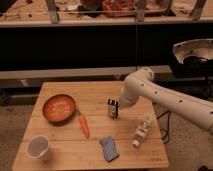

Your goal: Knock the eraser over

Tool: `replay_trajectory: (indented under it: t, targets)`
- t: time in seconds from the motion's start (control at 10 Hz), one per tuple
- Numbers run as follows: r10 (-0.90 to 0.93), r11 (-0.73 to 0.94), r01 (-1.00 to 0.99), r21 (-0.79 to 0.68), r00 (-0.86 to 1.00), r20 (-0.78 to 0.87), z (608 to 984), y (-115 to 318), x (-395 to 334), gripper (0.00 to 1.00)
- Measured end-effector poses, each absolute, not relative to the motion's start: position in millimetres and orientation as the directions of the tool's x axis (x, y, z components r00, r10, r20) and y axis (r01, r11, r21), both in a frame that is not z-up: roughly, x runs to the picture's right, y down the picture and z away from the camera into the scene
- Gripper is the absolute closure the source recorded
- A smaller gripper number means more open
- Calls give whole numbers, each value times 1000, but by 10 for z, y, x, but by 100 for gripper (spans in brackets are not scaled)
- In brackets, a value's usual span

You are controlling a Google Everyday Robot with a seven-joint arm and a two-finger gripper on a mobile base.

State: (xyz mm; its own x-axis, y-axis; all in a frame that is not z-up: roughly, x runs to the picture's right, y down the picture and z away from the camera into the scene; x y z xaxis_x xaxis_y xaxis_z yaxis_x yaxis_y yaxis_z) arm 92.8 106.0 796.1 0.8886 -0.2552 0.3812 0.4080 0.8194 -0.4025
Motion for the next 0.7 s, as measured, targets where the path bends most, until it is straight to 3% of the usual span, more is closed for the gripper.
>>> replay_trajectory:
  t: [0.7]
  targets:
    - [-269,807,445,-388,862,429,7952,1060,809,96]
